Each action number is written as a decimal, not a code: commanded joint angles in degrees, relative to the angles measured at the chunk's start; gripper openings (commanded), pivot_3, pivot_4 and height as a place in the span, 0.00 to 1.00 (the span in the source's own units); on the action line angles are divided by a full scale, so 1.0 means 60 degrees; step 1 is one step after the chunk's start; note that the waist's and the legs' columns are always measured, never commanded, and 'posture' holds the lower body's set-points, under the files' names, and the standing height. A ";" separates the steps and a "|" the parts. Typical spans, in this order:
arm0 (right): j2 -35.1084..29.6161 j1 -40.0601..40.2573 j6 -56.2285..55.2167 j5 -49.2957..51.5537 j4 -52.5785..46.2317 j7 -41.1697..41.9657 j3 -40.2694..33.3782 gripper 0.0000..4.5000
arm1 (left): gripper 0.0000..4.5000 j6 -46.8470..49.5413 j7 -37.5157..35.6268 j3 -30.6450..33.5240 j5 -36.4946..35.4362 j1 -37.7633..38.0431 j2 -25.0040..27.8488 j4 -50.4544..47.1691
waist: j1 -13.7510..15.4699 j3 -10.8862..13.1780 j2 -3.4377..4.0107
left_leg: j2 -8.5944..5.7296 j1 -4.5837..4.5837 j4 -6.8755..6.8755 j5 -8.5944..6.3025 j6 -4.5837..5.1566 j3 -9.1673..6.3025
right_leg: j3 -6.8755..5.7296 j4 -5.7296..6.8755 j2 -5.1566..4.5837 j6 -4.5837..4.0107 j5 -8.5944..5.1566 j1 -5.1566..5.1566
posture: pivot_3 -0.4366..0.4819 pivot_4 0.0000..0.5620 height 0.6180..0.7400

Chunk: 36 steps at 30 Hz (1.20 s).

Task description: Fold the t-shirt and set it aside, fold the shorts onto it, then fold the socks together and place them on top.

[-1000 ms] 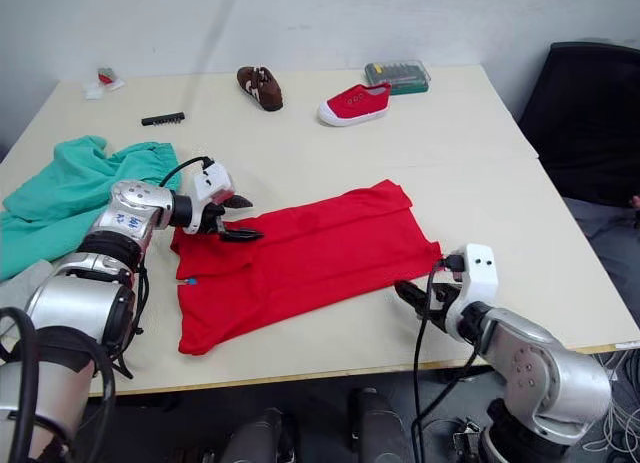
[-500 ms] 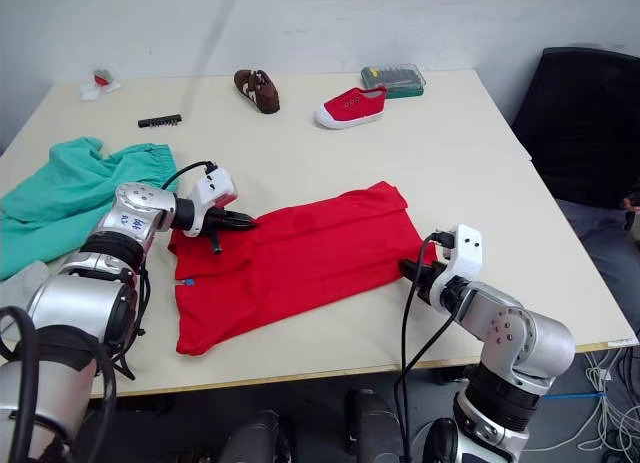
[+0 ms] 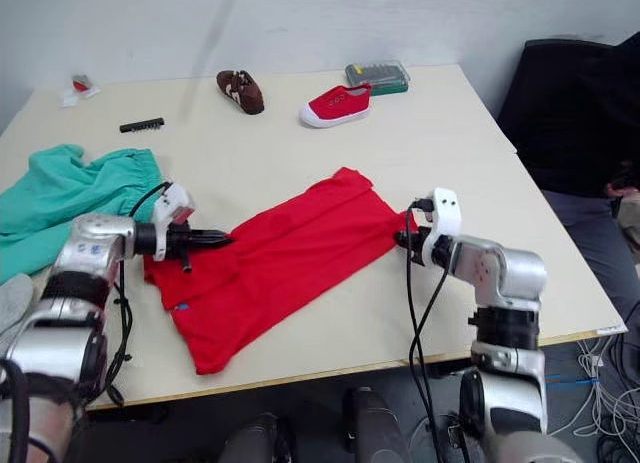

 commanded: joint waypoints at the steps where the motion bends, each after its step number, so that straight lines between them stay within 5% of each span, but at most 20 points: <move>1: -0.0086 -0.0896 -0.1486 -0.0458 0.1987 0.0317 0.0552 0.01 | 0.00 0.2384 0.0678 0.0456 -0.0845 0.1591 0.0045 -0.2973 | 0.0021 0.0001 0.0002 | 0.0002 -0.0005 0.0002 0.0002 -0.0004 -0.0004 | -0.0002 0.0021 -0.0001 0.0000 0.0000 0.0000 | 0.48 0.27 1.00; 9: 0.0248 -0.3590 -0.4851 -0.1391 0.7231 0.0657 0.1142 0.01 | 0.00 0.6529 0.3639 0.2072 -0.2531 0.4835 -0.0949 -0.8808 | 0.0054 0.0002 0.0007 | 0.0001 0.0013 0.0005 0.0008 -0.0015 0.0001 | 0.0022 -0.0005 -0.0006 0.0000 0.0000 0.0007 | 0.48 0.27 1.00; 17: 0.0195 -0.4277 -0.5942 -0.1927 0.8408 0.1781 0.1596 0.01 | 0.00 0.7541 0.5065 0.2418 -0.3146 0.5261 -0.1271 -0.9911 | 0.0077 0.0005 0.0013 | 0.0002 0.0009 0.0004 0.0012 -0.0024 -0.0008 | 0.0020 -0.0007 -0.0007 -0.0001 0.0001 0.0006 | 0.48 0.27 1.00; 20: -0.0170 -0.3408 -0.5112 -0.1934 0.6271 0.3076 0.2276 0.00 | 0.05 0.7452 0.4861 0.2441 -0.3350 0.4812 -0.0858 -0.9213 | 0.0080 0.0011 0.0021 | 0.0004 0.0006 -0.0005 0.0012 -0.0030 -0.0011 | 0.0016 -0.0013 -0.0005 -0.0002 0.0000 0.0002 | 0.48 0.27 1.00; 23: -0.0778 -0.1997 -0.3681 -0.1537 0.3051 0.3705 0.2599 0.14 | 0.20 0.7347 0.4277 0.2445 -0.3682 0.4361 -0.0217 -0.8543 | 0.0135 0.0016 0.0029 | 0.0007 0.0000 -0.0024 0.0013 -0.0039 -0.0025 | 0.0003 -0.0023 -0.0004 -0.0008 -0.0003 -0.0001 | 0.48 0.27 1.00; 29: -0.1831 0.0546 -0.0280 -0.0090 -0.2541 0.3580 0.1882 0.62 | 0.64 0.6831 0.2387 0.1942 -0.4107 0.3312 0.1382 -0.6813 | 0.0327 0.0046 0.0077 | 0.0005 -0.0009 -0.0049 0.0007 -0.0048 -0.0023 | -0.0006 -0.0057 -0.0007 -0.0010 -0.0005 -0.0010 | 0.48 0.27 1.00; 33: -0.1728 0.1885 0.2272 0.1188 -0.5410 0.3183 0.1257 0.93 | 0.94 0.5684 0.1484 0.0587 -0.3287 0.1610 0.1738 -0.4667 | 0.0417 0.0047 0.0079 | 0.0004 -0.0004 -0.0054 0.0006 -0.0053 -0.0034 | -0.0020 -0.0049 -0.0007 -0.0017 -0.0009 -0.0009 | 0.48 0.27 1.00; 36: -0.0885 0.2521 0.3898 0.1881 -0.6754 0.2715 0.0890 0.99 | 0.94 0.4721 0.1070 -0.0385 -0.2569 0.0105 0.1295 -0.2793 | 0.0514 0.0047 0.0079 | -0.0002 0.0002 -0.0052 0.0010 -0.0054 -0.0032 | -0.0021 -0.0040 -0.0005 -0.0025 -0.0004 -0.0007 | 0.48 0.27 1.00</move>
